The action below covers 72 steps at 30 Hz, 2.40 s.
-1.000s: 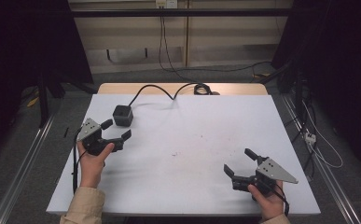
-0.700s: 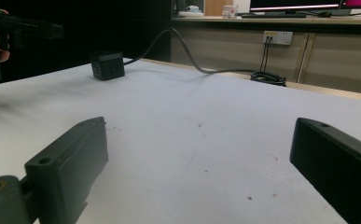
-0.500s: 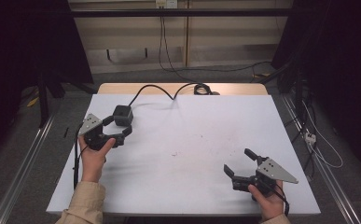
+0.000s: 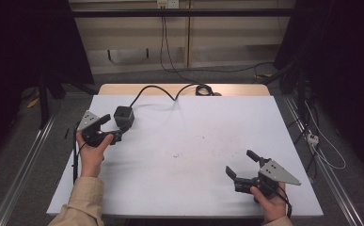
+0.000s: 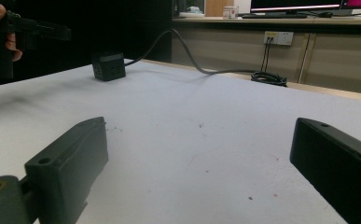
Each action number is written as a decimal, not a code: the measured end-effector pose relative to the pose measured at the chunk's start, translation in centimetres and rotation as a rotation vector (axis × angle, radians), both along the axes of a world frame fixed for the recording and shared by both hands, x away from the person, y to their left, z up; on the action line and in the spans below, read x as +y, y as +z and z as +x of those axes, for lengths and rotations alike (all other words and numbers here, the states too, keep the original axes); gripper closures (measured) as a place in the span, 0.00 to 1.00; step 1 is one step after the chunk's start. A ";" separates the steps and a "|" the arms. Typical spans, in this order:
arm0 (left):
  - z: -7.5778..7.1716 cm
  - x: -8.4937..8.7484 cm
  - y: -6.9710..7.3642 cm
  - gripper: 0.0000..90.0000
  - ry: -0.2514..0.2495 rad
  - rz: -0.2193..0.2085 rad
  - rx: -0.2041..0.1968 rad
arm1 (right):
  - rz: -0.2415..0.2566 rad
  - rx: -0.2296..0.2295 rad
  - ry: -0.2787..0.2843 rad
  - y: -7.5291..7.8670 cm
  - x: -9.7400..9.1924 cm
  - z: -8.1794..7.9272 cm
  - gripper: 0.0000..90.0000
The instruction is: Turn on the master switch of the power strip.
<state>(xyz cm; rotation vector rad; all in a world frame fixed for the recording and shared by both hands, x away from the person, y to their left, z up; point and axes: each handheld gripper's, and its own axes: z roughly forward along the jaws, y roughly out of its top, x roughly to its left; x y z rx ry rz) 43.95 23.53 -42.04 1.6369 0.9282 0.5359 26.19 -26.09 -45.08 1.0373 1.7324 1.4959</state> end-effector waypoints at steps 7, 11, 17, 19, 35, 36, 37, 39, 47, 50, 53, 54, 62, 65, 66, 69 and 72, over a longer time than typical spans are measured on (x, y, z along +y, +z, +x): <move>0.8 0.0 0.5 0.11 0.003 0.021 0.006 | -0.001 -0.004 -0.002 0.0 -0.1 0.0 0.04; 1.2 0.1 0.6 0.14 0.009 0.018 0.007 | -0.002 -0.005 0.000 0.0 0.0 0.0 0.04; 1.7 -0.2 0.9 0.16 0.011 0.042 0.008 | -0.001 -0.006 0.000 0.0 0.0 0.0 0.04; 1.8 -0.2 1.0 0.17 0.011 0.040 0.008 | -0.001 -0.006 0.000 0.0 -0.1 0.0 0.04; 3.3 -1.4 1.3 0.32 -0.008 0.080 0.016 | 0.002 -0.008 0.000 0.1 -0.1 0.0 0.04; 3.3 -1.4 1.3 0.33 -0.008 0.080 0.016 | 0.002 -0.008 0.001 0.1 -0.1 0.0 0.04; 3.4 -1.4 1.3 0.35 -0.004 0.083 0.014 | 0.001 -0.008 0.001 0.1 -0.1 0.0 0.04; 3.5 -1.4 1.3 0.38 -0.006 0.089 0.017 | 0.002 -0.007 0.002 0.1 -0.1 0.0 0.04; 4.0 -1.5 1.4 0.50 -0.004 0.088 0.028 | 0.006 -0.008 0.002 0.1 -0.1 0.0 0.04; 4.1 -1.6 1.3 0.55 -0.007 0.098 0.031 | 0.006 -0.008 0.001 0.1 -0.2 0.0 0.04; 4.2 -1.5 1.2 0.58 -0.004 0.104 0.034 | 0.005 -0.008 0.002 0.1 -0.2 0.0 0.04; 4.3 -1.5 1.2 0.60 -0.002 0.109 0.036 | 0.006 -0.008 0.005 0.1 -0.2 0.0 0.04; 4.5 -1.3 1.0 0.67 0.015 0.134 0.053 | 0.007 -0.009 0.005 0.1 -0.1 0.0 0.04; 4.6 -1.2 1.0 0.68 0.019 0.136 0.056 | 0.008 -0.009 0.005 0.1 -0.1 0.0 0.04; 4.6 -1.2 1.0 0.68 0.020 0.141 0.055 | 0.005 -0.010 0.005 0.1 -0.2 0.0 0.04; 4.8 -1.2 1.1 0.71 0.025 0.154 0.062 | 0.007 -0.010 0.005 0.1 -0.2 0.0 0.04; 4.9 -1.1 1.1 0.73 0.032 0.147 0.064 | 0.006 -0.011 0.006 0.1 -0.1 0.0 0.04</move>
